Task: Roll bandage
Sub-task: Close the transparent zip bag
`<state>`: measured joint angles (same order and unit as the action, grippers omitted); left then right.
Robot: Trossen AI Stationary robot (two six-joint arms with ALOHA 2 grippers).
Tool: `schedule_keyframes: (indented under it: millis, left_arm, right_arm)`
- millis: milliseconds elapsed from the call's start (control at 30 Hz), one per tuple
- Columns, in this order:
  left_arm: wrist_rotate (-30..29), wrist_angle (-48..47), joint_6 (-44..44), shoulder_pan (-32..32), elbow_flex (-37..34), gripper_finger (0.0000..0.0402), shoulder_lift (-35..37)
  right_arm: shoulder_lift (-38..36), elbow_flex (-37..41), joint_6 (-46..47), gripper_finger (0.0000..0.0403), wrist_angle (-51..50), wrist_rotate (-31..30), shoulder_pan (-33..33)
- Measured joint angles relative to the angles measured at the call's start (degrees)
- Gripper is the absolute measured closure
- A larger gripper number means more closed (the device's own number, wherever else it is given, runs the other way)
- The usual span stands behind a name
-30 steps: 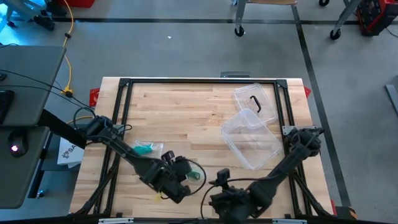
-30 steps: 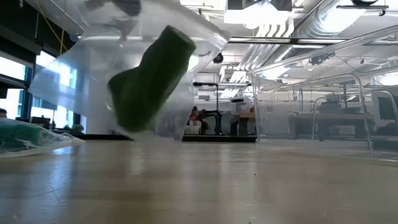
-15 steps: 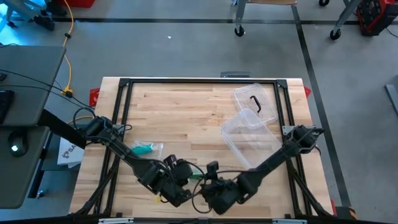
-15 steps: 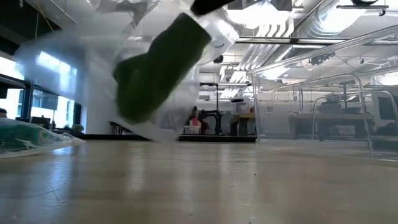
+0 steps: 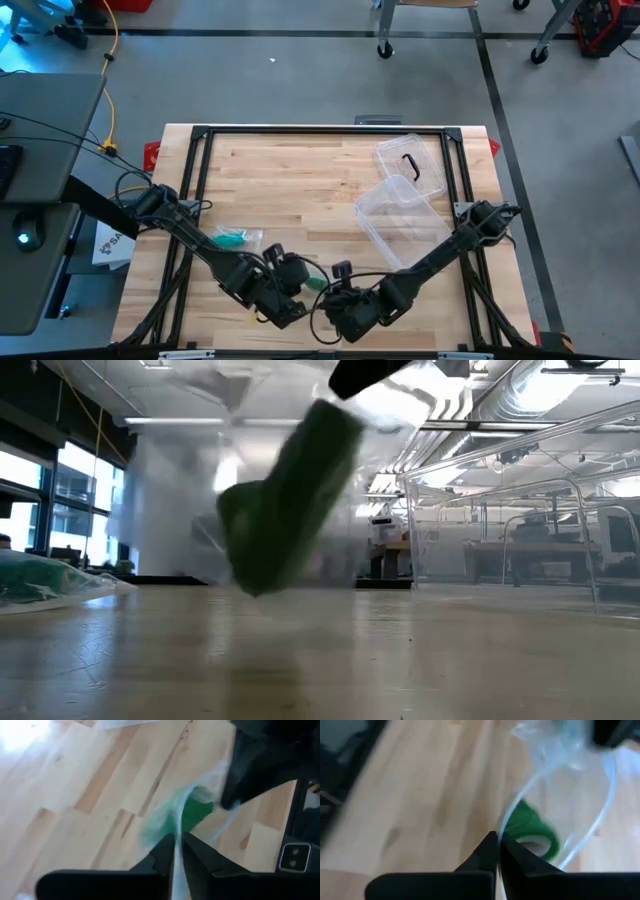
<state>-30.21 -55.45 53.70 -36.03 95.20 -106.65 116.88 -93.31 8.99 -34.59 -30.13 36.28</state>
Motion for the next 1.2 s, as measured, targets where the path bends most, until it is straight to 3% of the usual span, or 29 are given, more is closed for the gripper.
schedule_keyframes:
  millis: [167, 300, 433, 500, 600, 1000, 1200]
  left_arm:
    - [-0.4, -5.8, 0.4, 0.1, 0.0, 0.0319, 5.1]
    - [-0.5, -7.9, -3.6, -0.9, 0.1, 0.0286, 10.3]
    - [-0.9, -8.4, -12.3, -6.5, 0.1, 0.0282, 12.1]
    - [-4.6, -8.4, -14.8, -10.0, 0.1, 0.0287, 11.5]
    - [-12.9, -8.5, -13.5, -14.6, 0.1, 0.0297, 9.4]
    - [-44.8, -6.6, 3.0, -24.2, 0.0, 0.031, -7.3]
    - [-46.9, -10.9, 16.3, -22.8, 0.0, 0.0276, -11.7]
  right_arm:
    - [0.0, -0.4, 1.8, 0.0401, -0.1, 9.3, -0.6]
    - [-1.4, -0.4, 1.5, 0.0402, 1.2, 1.0, -0.3]
    - [-4.7, -0.4, -0.2, 0.0402, 3.8, -4.9, 1.2]
    - [-5.8, -0.4, -3.0, 0.0402, 5.1, -3.5, 1.8]
    - [-6.6, -0.4, -1.1, 0.0402, 3.3, 4.1, 1.1]
    - [-6.8, -0.4, 1.5, 0.0403, 0.6, 6.6, 0.8]
    - [-7.1, -0.4, 1.5, 0.0403, 1.8, 6.9, 1.0]
